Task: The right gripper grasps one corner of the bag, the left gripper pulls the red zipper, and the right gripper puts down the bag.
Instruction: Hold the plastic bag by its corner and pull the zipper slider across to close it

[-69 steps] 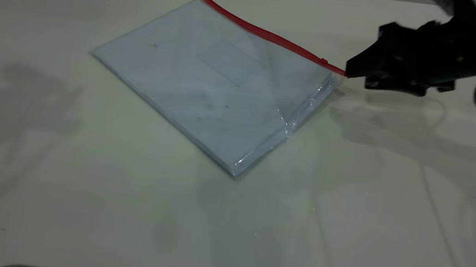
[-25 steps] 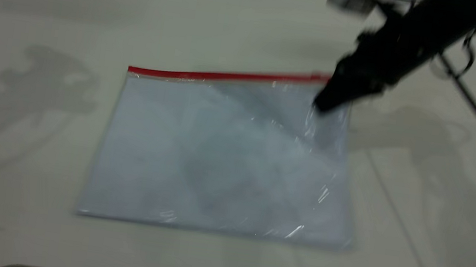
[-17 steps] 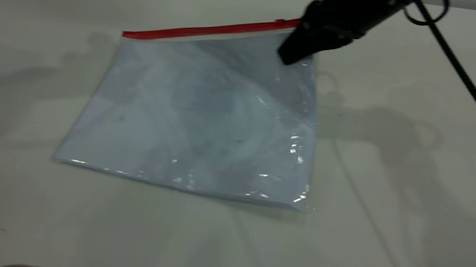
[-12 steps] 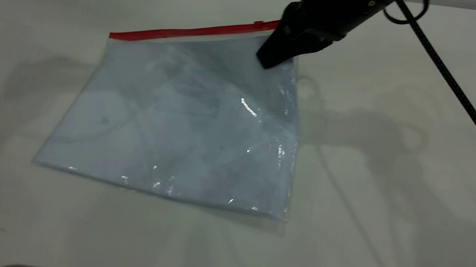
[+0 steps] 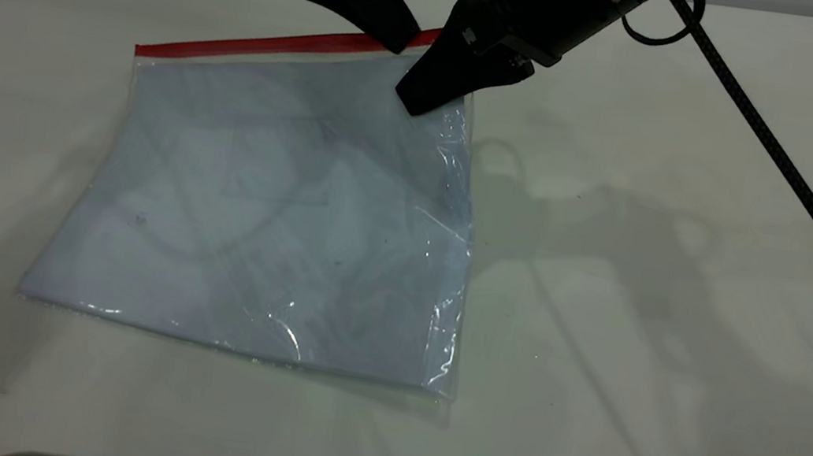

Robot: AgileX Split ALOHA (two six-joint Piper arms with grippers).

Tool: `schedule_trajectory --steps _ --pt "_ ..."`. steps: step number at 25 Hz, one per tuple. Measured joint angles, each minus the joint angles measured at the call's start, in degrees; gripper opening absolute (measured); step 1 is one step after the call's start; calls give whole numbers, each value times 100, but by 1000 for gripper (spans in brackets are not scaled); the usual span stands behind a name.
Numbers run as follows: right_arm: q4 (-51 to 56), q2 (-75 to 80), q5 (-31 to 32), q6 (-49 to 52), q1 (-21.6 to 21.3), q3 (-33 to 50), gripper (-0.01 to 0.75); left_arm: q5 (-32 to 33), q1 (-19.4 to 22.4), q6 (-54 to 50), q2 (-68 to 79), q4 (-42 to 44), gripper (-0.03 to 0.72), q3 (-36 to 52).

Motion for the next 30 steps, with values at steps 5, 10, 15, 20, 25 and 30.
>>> schedule_trajectory --steps 5,10,15,20,25,30 --pt "6 0 42 0 0 0 34 64 -33 5 0 -37 496 0" --pt "23 0 42 -22 0 0 34 124 -82 7 0 -51 431 0" --pt "23 -49 25 -33 0 5 34 230 -83 11 0 -69 225 0" --pt "-18 -66 11 -44 -16 5 34 319 -88 197 0 -95 50 -7" --pt "57 -67 61 -144 -140 5 34 303 -50 306 0 -195 48 -14" --pt "484 -97 222 -292 -380 5 34 298 199 306 0 -330 48 -21"
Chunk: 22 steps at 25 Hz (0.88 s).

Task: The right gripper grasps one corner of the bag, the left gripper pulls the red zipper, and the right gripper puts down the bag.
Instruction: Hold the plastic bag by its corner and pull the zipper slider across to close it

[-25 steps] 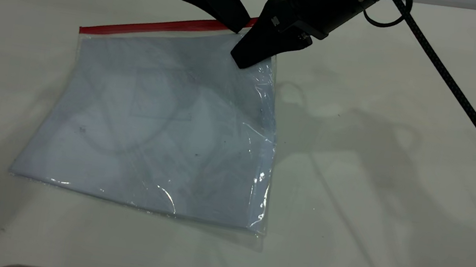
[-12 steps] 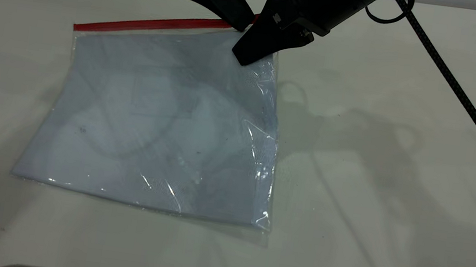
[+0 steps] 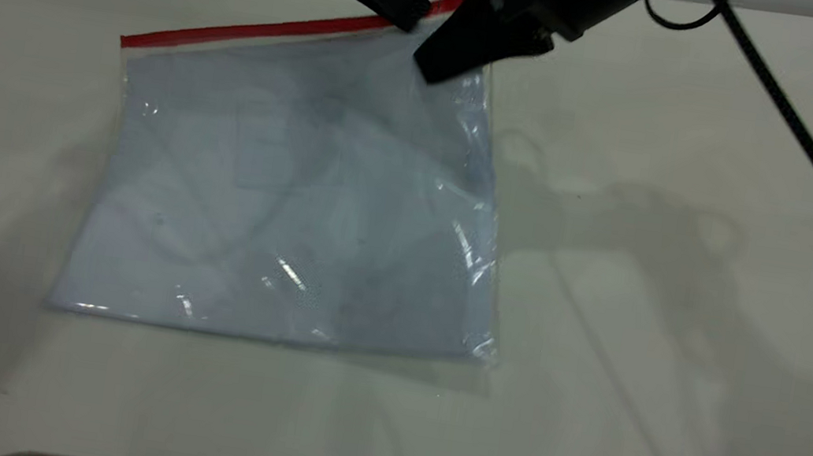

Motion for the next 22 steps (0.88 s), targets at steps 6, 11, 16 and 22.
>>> schedule_trajectory --steps 6,11,16,22 --pt "789 -7 310 -475 -254 0 34 64 336 -41 -24 58 49 -38" --pt "1348 -7 617 -756 -460 0 34 100 597 -217 -58 312 50 -38" --pt "1781 -7 848 -947 -661 11 34 -48 845 -292 -58 640 53 -38" --pt "2175 -7 1045 -1077 -870 18 34 -136 1098 -315 -58 921 55 -38"
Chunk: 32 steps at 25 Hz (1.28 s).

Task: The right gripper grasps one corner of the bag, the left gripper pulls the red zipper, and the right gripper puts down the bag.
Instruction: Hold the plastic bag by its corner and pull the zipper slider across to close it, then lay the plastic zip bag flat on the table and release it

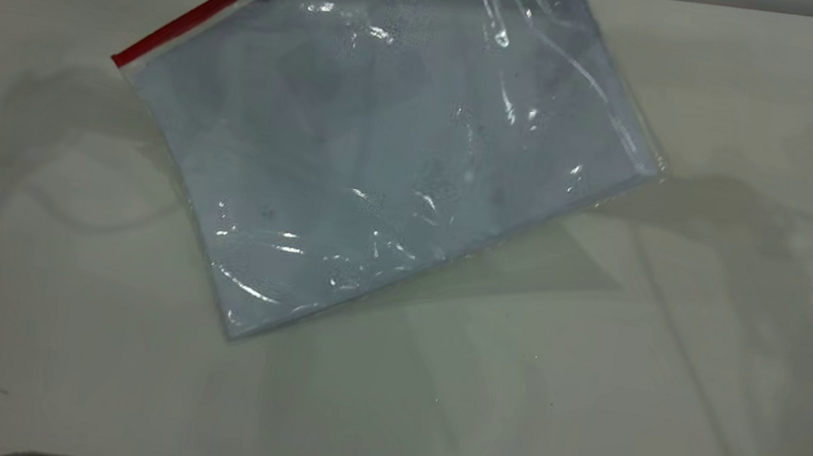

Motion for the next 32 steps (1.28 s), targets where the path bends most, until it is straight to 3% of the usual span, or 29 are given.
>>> schedule_trajectory --steps 8,15,20,26,29,32 --pt "339 -11 288 -37 -463 0 34 -300 322 -691 0 1107 59 0" --pt "317 -11 323 -42 -504 0 34 -247 353 -921 5 1145 71 0" --pt "78 -11 168 -42 -590 0 34 -222 426 -1200 -127 1235 157 5" --pt "-601 113 -760 294 -598 0 73 390 446 -1592 -1068 853 366 5" --pt "-1381 156 -1701 675 -598 -5 184 885 446 -1729 -1782 267 411 5" --pt "-2505 167 -2751 1283 -598 -5 328 898 446 -1815 -2503 -351 418 5"
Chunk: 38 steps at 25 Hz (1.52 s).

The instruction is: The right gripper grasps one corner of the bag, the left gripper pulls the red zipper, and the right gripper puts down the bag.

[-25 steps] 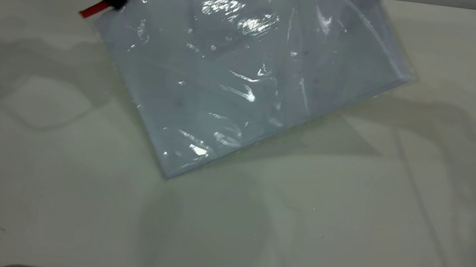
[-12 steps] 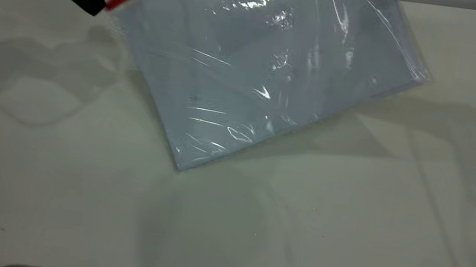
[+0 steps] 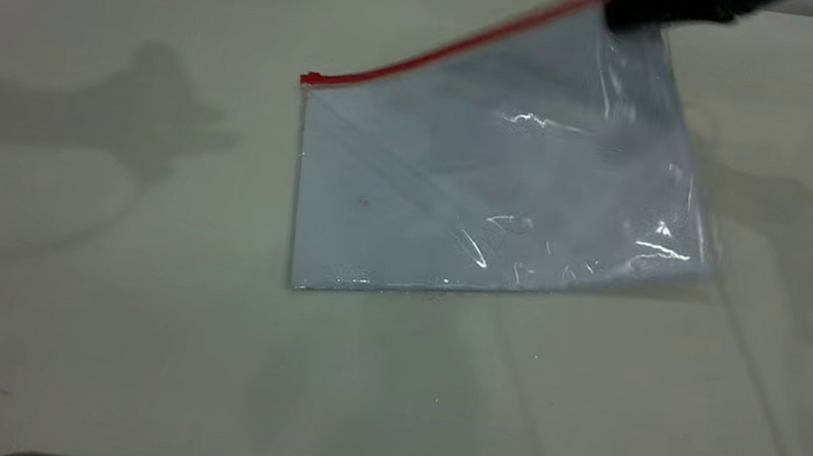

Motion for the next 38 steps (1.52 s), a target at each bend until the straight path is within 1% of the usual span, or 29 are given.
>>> schedule_trajectory --steps 2,4,6,7,9,11,13,15,17,20,24,29,32,38 --pt "-877 0 -609 757 -4 0 383 0 0 -84 -464 -266 420 0" --pt "-1877 -29 -731 2067 -32 0 403 0 0 -366 -965 -365 421 0" --pt "-2675 -142 -343 3484 -48 0 407 5 0 -883 -1424 -348 421 0" --pt "-2983 -248 72 4161 -48 0 408 5 0 -1230 -1671 -292 422 0" --pt "-3268 -481 1135 4902 -48 -12 408 5 0 -1940 -2132 32 423 0" --pt "-3299 -708 2132 5067 -31 -12 396 5 0 -2522 -2648 543 423 12" --pt "-3242 -837 3009 4988 -5 -12 376 5 0 -2990 -3140 1235 423 94" --pt "-3160 -943 3351 4911 34 -12 359 5 0 -3400 -3672 1890 424 275" --pt "-3147 -1090 3391 4975 72 49 352 5 0 -3754 -4160 2545 424 554" --pt "-3195 -1506 3403 5198 162 391 347 5 0 -4151 -4934 3292 424 1207" --pt "-3447 -2479 3438 5328 349 1150 348 5 0 -4394 -5953 3925 424 2325" --pt "-3704 -4050 3508 5409 466 2166 348 5 0 -4430 -7127 4329 424 3725" --pt "-3753 -4999 3528 5452 468 2681 348 5 0 -4436 -7722 4452 424 4386" --pt "-4313 -6987 3468 5963 473 3782 348 5 0 -4533 -8818 4491 424 5346"
